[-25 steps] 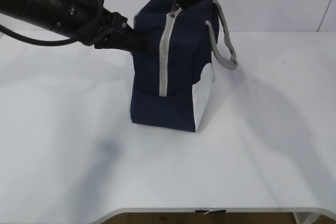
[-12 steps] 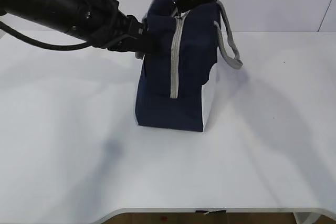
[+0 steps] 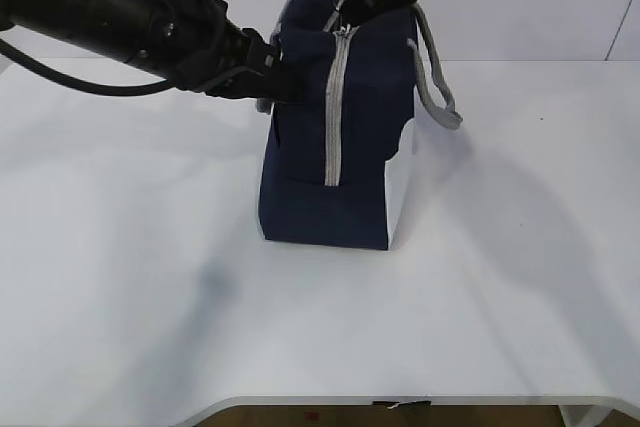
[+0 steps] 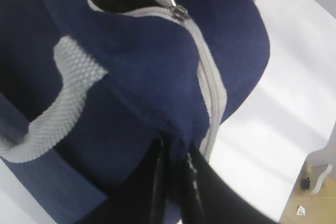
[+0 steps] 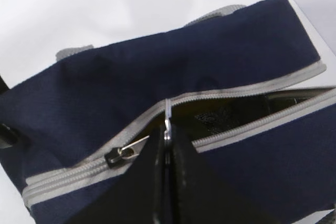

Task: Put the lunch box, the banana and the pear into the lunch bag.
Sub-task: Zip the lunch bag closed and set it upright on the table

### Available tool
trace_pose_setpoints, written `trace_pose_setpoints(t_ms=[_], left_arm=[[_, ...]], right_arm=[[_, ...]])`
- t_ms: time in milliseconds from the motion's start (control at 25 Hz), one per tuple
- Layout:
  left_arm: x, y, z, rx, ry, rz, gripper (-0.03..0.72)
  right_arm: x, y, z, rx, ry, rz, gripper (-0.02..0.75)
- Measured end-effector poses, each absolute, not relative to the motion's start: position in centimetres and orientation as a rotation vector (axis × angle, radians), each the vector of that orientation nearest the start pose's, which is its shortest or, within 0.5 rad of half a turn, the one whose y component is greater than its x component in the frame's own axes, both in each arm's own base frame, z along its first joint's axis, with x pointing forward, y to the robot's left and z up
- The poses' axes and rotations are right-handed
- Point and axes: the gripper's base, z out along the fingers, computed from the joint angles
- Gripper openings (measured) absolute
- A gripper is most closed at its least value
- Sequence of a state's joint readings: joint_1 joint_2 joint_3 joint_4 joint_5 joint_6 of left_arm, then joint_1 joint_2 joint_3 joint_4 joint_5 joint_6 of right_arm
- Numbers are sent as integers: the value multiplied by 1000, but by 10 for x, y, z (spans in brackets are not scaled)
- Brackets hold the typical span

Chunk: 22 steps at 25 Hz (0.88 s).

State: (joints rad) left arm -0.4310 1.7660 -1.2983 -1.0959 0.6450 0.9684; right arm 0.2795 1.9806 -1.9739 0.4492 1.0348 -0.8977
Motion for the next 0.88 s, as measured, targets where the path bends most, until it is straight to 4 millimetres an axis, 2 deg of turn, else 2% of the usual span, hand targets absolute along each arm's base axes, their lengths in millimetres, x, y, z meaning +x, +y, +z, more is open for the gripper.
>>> trace_pose_setpoints(t_ms=[880], left_arm=[[333, -208, 268, 810, 2186, -869, 46]], right_arm=[[436, 160, 340, -1154, 2039, 281, 6]])
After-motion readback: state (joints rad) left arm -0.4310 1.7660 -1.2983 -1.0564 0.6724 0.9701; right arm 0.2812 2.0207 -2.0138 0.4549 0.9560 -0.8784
